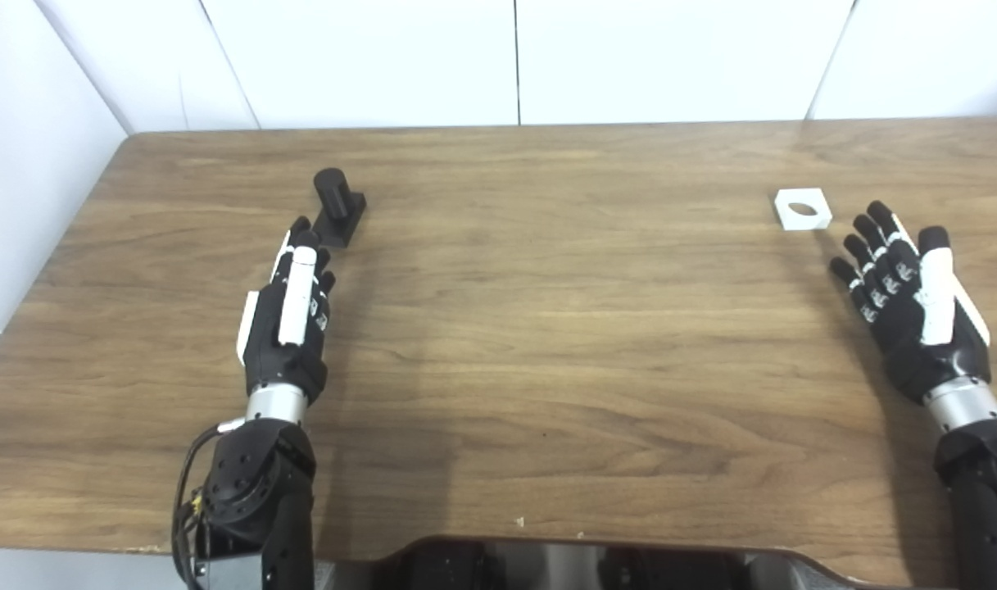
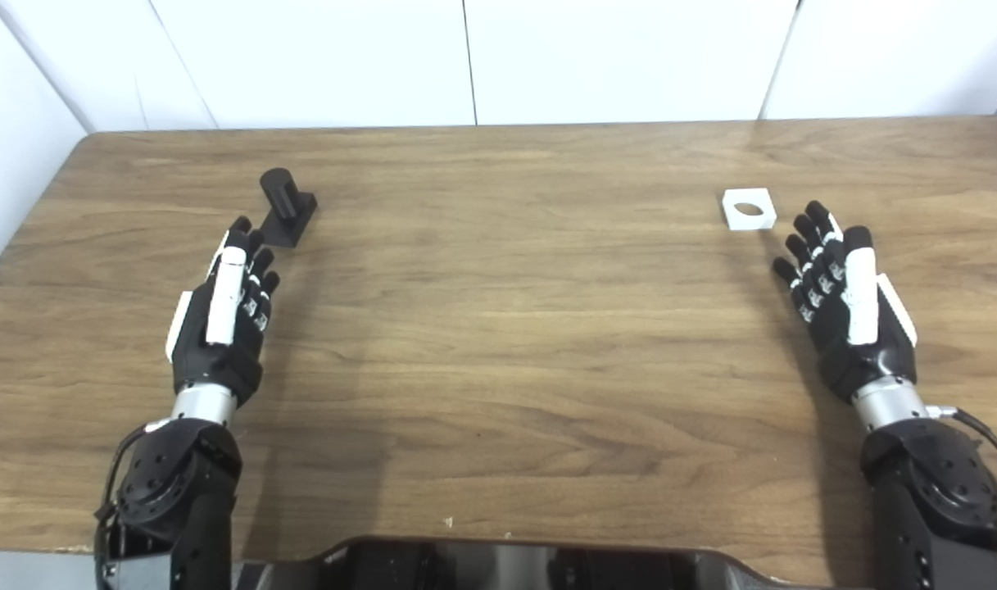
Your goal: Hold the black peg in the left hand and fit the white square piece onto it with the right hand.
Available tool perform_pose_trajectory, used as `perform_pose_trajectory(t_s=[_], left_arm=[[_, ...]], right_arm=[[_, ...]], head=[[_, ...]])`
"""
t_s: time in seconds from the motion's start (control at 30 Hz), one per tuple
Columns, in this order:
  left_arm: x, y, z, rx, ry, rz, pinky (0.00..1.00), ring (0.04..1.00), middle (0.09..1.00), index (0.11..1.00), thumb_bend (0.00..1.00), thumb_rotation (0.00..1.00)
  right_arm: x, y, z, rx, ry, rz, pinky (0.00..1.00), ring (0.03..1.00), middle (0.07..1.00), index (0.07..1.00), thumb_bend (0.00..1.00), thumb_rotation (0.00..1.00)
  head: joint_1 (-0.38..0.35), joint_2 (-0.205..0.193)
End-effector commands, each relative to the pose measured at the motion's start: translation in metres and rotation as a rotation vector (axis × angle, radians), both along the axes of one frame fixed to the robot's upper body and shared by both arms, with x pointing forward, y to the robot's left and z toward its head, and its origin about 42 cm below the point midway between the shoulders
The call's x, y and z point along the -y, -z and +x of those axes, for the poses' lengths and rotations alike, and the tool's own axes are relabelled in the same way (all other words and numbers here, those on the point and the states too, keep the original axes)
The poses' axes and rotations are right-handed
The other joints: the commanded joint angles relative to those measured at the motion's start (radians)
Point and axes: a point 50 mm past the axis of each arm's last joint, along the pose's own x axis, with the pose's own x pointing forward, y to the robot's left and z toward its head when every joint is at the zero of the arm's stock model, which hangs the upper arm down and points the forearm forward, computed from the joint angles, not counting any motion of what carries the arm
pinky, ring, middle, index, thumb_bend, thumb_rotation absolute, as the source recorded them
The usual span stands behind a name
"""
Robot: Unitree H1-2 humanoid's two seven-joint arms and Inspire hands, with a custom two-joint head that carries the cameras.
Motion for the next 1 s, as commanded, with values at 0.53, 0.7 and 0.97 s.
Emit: perform_pose_trajectory(t_s=[0.53, 0.7, 0.97], left_arm=[[0.003, -0.057, 0.017, 0.016, -0.205, 0.713, 0.86, 0.93, 0.947, 0.917, 0.6, 0.55], [0.006, -0.062, 0.024, -0.025, -0.249, 0.831, 0.9, 0.981, 0.981, 0.926, 0.67, 0.44], [0.008, -0.061, 0.036, -0.082, -0.291, 1.003, 0.93, 1.0, 0.987, 0.906, 0.76, 0.36]], right_arm=[[-0.005, -0.006, 0.007, 0.033, -0.021, -0.019, 1.0, 1.0, 1.0, 1.0, 0.61, 1.0], [-0.004, -0.005, 0.006, 0.029, -0.018, -0.019, 1.0, 1.0, 1.0, 1.0, 0.61, 1.0], [-0.004, -0.003, 0.004, 0.029, -0.021, -0.007, 1.0, 1.0, 1.0, 1.0, 0.6, 1.0]], head=[[0.002, -0.018], [-0.001, -0.021], [-0.002, -0.03]])
